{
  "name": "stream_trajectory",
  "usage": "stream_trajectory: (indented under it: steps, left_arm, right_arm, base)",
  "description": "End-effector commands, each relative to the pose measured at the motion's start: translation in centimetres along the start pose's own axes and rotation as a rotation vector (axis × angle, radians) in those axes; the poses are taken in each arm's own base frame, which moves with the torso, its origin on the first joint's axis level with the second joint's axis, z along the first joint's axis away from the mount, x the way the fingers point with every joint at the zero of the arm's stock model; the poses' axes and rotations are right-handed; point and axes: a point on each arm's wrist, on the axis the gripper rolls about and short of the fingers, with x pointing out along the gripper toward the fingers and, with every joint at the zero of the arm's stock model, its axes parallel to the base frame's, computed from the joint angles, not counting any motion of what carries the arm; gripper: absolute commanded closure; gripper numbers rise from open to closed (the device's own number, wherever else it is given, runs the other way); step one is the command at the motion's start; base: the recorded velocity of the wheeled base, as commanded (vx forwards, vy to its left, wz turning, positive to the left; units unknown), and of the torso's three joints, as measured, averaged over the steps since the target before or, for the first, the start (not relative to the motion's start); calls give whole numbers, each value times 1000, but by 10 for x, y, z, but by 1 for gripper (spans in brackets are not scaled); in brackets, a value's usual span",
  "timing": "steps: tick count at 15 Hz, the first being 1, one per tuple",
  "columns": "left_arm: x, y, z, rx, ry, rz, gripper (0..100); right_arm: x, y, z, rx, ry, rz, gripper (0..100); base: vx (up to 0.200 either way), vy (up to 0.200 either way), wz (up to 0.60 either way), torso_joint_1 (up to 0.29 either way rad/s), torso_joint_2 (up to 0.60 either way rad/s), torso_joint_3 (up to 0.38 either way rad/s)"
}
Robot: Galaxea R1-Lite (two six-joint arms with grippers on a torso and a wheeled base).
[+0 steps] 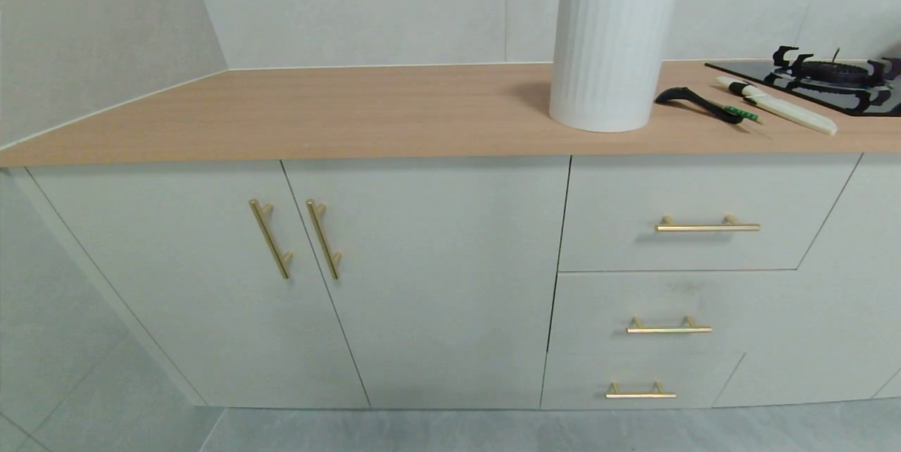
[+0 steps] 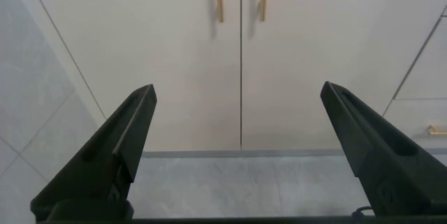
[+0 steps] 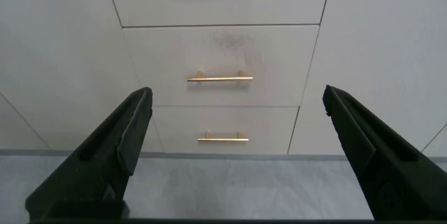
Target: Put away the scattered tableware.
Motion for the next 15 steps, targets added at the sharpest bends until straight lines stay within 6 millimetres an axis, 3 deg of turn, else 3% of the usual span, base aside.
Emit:
stream_trajectory:
  steps: [1,6,7,8,9,11,15]
  left_arm:
    - [0,0,0,0,0,1,0]
    - [0,0,0,0,0,1,0]
    - [0,0,0,-1,0,3,0]
    - [0,0,0,0,2,3,0]
    - [0,0,0,-1,0,3,0]
    - [0,0,0,0,2,3,0]
    - [0,0,0,-11,0,3,0]
  right_arm:
    - [0,0,0,-1,1,0,0]
    - [1,0,5,-30,8,8,0]
    - [1,1,57,12,-36,22,0]
    - [10,1,77,41,3,46,0]
    - [38,1,92,24,149,69,0]
    - [90,3,97,7,383,74,0]
    - [179,10,74,2,753,123,0]
  base:
    - [0,0,0,0,0,0]
    - [0,0,0,0,0,0]
    - [0,0,0,0,0,0]
    - [0,0,0,0,0,0]
    - [0,0,0,0,0,0]
    - [0,0,0,0,0,0]
    - [0,0,0,0,0,0]
